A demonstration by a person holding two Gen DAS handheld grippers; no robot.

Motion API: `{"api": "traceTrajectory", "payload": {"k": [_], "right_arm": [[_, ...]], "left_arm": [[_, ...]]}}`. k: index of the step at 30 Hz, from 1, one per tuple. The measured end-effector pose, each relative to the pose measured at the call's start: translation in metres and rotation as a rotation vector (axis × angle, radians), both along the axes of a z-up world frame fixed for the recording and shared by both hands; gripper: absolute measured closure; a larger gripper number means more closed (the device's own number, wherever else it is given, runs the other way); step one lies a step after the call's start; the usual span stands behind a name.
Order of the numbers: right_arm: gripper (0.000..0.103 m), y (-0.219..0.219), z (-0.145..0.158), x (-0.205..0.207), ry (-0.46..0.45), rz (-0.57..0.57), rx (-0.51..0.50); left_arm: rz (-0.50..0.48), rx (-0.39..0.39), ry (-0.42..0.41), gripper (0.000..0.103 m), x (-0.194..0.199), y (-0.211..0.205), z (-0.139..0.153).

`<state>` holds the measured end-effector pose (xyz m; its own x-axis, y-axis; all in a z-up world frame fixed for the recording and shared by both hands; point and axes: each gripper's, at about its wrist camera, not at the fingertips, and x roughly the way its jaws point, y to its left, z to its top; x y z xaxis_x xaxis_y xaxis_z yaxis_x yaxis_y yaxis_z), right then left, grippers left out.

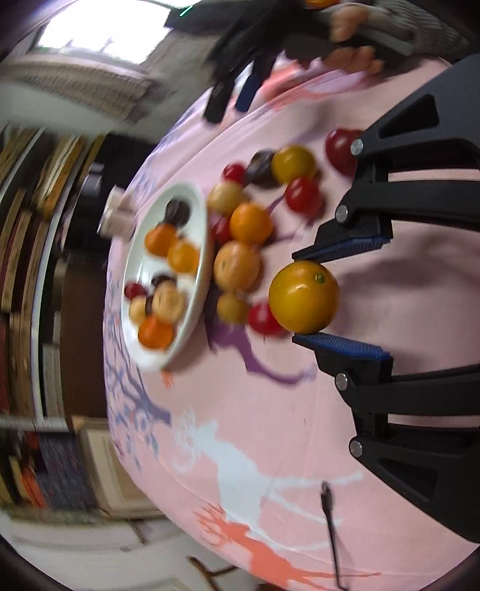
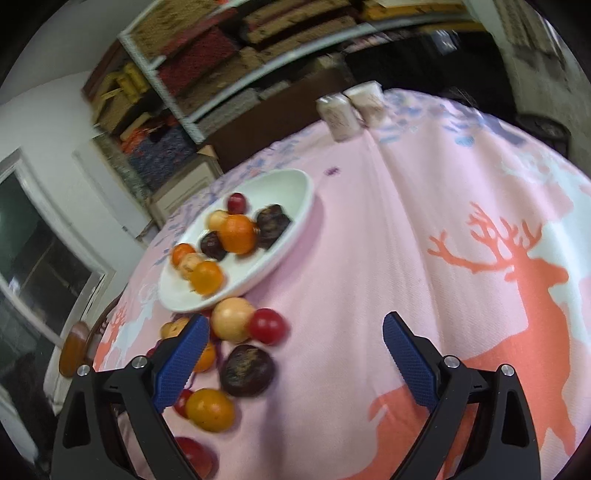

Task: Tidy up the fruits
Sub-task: 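Grasp another red apple with the right tool while the left holds the yellow fruit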

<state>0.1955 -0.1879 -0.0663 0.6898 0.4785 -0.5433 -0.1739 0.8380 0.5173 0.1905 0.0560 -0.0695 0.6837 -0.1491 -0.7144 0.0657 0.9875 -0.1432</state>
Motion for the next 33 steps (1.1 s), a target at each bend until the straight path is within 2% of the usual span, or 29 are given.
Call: {"api": "traceTrajectory", "payload": {"k": [3,5,7,11,14,16,17,18,21,27,33], "right_arm": [[0.007,0.012,0.01,-0.036,-0.052,0.1,0.015],[0.007,0.022,0.013,-0.06,-0.068,0.151,0.007],[0.007,0.039,0.017,-0.074,-0.082,0.189,-0.081],[0.007,0.093,0.02,-0.089,-0.126,0.246,-0.376],[0.012,0.11,0.016,-0.095,-0.135,0.296,-0.45],[0.016,0.112,0.015,-0.098,-0.132,0.304,-0.446],[0.023,0.112,0.013,-0.099,-0.122,0.305,-0.447],[0.034,0.115,0.01,-0.099,-0.11,0.31,-0.455],[0.052,0.117,0.006,-0.1,-0.097,0.323,-0.471],[0.061,0.118,0.003,-0.096,-0.077,0.355,-0.44],[0.061,0.116,0.003,-0.096,-0.078,0.356,-0.423]], "left_arm": [[0.01,-0.076,0.023,0.065,0.004,0.015,-0.003],[0.013,-0.096,0.029,0.066,0.005,0.018,-0.004],[0.005,-0.104,0.026,0.065,0.005,0.019,-0.004],[0.007,-0.118,0.011,0.065,0.001,0.02,-0.004],[0.007,-0.128,0.007,0.065,0.001,0.022,-0.004],[0.003,-0.129,0.004,0.065,0.0,0.021,-0.003],[0.003,-0.13,0.003,0.065,0.0,0.022,-0.003],[0.003,-0.131,0.002,0.065,0.0,0.022,-0.003],[0.002,-0.136,-0.001,0.065,-0.001,0.022,-0.002],[-0.006,-0.141,0.001,0.065,-0.001,0.022,-0.003],[-0.032,-0.145,0.037,0.065,0.004,0.018,-0.007]]}}
